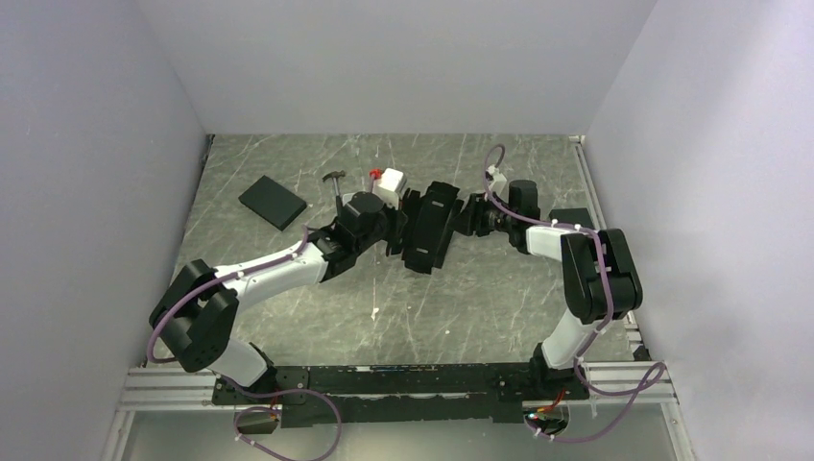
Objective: Fold the paper box
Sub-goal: Fold the paper box at the center of the board.
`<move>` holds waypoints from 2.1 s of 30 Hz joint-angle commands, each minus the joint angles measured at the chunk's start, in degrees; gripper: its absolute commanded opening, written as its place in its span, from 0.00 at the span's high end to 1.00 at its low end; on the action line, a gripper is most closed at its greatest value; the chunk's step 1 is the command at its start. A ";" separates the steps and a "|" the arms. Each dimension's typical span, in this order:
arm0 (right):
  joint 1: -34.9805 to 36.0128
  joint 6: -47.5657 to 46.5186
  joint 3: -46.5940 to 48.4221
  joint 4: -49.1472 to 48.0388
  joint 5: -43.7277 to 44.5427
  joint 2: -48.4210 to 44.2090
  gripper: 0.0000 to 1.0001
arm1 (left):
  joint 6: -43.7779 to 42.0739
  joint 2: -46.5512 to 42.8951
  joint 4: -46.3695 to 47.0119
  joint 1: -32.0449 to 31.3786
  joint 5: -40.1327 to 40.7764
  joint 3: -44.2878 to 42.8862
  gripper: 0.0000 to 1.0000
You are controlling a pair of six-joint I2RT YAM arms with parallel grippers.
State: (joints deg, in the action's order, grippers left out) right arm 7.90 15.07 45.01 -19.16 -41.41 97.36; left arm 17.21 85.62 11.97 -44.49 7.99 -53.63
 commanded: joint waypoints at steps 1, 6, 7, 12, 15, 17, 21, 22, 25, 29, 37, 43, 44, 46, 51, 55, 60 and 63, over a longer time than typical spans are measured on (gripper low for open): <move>0.45 1.23 2.36 -5.47 -1.88 0.55 0.61 | -1.05 -2.31 3.45 -0.59 0.71 0.03 1.00; 0.53 1.62 1.27 -8.46 -4.35 -0.45 0.88 | -0.38 -2.82 5.24 -0.60 0.50 1.16 1.00; 0.60 1.06 1.18 -8.41 -4.31 -0.95 0.93 | -0.07 -2.91 5.51 -0.60 0.37 1.35 1.00; 1.59 -1.42 1.05 -6.56 -1.37 -3.64 1.00 | 2.18 -4.06 9.07 -0.45 -1.72 3.53 1.00; 2.25 -1.77 1.11 -6.06 -0.59 -4.36 1.00 | 4.31 -4.39 11.56 0.17 -4.53 4.82 1.00; 2.43 -1.80 1.05 -5.90 -0.35 -4.52 1.00 | 6.18 -4.52 13.58 0.85 -6.10 5.95 1.00; 2.56 -1.77 0.71 -6.07 -0.17 -5.05 1.00 | 10.25 -4.93 18.83 3.18 -10.35 8.71 1.00; 2.63 -1.87 0.72 -5.99 -0.09 -5.19 1.00 | 11.16 -4.94 19.62 3.71 -11.48 9.05 1.00; 2.65 -2.14 0.69 -5.98 -0.06 -5.42 1.00 | 12.73 -4.92 21.73 5.08 -14.47 9.94 1.00; 2.64 -2.47 0.69 -5.87 -0.15 -5.74 1.00 | 13.49 -5.19 24.27 6.31 -18.00 10.92 1.00; 2.72 -2.43 0.78 -5.63 -0.25 -6.20 1.00 | 14.86 -5.61 27.04 7.58 -22.39 11.91 1.00; 3.00 -2.67 0.88 -5.18 -0.10 -6.48 1.00 | 15.31 -4.48 27.07 7.58 -23.56 10.89 1.00; 3.12 -2.67 0.91 -5.17 -0.14 -6.56 1.00 | 15.31 -4.30 27.03 7.62 -23.77 10.64 1.00; 3.13 -2.66 0.95 -5.12 -0.09 -6.59 1.00 | 15.22 -3.95 26.85 7.58 -24.04 10.27 1.00; 3.15 -2.85 0.97 -4.84 0.18 -6.66 1.00 | 14.21 -3.63 24.58 7.50 -23.85 9.12 1.00; 3.25 -2.55 0.96 -4.94 0.08 -6.75 1.00 | 10.69 -3.88 18.34 6.08 -21.21 6.49 1.00; 3.22 -2.15 0.65 -5.69 -0.41 -7.40 1.00 | 7.76 -3.39 13.72 4.49 -18.67 4.24 1.00; 3.18 -1.82 0.37 -6.25 -0.67 -7.88 1.00 | 5.54 -2.91 10.11 3.29 -16.60 2.48 1.00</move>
State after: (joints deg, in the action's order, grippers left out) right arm 9.78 13.08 45.34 -22.33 -37.65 92.77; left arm 25.30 82.24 24.88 -38.70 -8.80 -47.09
